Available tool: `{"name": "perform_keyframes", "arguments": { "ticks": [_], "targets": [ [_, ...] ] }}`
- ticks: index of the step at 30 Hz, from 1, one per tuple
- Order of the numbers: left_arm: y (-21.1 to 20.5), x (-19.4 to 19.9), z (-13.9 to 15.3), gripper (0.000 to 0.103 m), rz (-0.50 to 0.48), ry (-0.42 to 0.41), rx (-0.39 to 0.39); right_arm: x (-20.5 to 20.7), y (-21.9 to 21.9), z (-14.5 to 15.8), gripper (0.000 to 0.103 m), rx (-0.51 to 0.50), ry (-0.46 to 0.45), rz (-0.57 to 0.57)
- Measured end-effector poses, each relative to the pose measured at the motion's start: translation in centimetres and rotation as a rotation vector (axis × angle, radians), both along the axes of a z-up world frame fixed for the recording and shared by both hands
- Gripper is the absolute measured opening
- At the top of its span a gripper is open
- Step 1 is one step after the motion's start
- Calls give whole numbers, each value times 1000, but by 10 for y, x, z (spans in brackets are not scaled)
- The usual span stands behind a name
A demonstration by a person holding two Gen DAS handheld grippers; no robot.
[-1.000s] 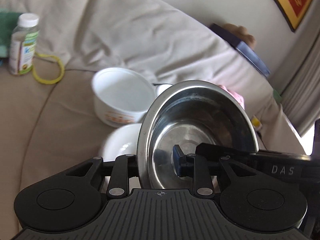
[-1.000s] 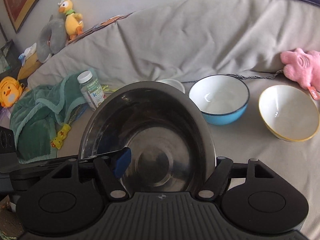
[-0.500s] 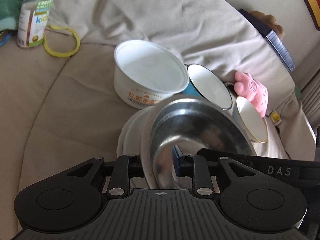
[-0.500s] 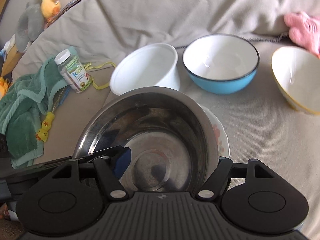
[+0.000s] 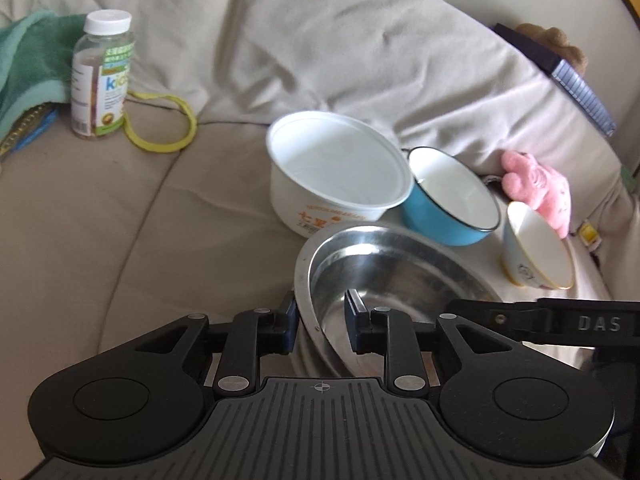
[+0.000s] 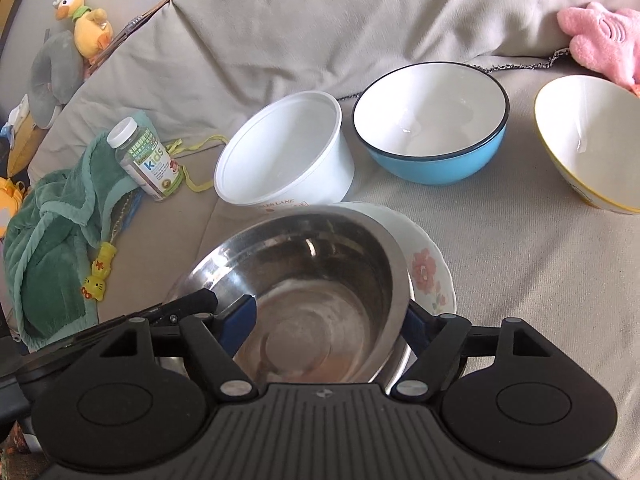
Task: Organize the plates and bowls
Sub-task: 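Lower the steel bowl into the white bowl on the floral plate and release, then move both grippers to the yellow-rimmed white bowl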
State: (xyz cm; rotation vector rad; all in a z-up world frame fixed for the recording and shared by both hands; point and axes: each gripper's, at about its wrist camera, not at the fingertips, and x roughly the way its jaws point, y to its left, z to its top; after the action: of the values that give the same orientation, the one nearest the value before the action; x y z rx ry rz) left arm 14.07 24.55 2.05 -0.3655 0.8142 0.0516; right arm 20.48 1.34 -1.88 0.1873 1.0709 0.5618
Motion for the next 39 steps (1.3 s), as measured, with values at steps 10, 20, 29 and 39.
{"name": "perform_keyframes", "arguments": {
  "ticks": [10, 20, 29, 39],
  "targets": [
    [2, -15, 20, 28, 32, -153, 9, -25, -56, 24, 85, 82, -158, -22],
    [-83, 10, 28, 28, -214, -188, -33, -35, -169, -24, 90, -107, -198, -225],
    [-209, 63, 33, 28, -472, -126, 86, -35, -217, -69, 103, -64, -105, -255],
    [-244, 130, 21, 28, -375, -54, 120, -39, -220, -68, 103, -69, -131, -144]
  ]
}}
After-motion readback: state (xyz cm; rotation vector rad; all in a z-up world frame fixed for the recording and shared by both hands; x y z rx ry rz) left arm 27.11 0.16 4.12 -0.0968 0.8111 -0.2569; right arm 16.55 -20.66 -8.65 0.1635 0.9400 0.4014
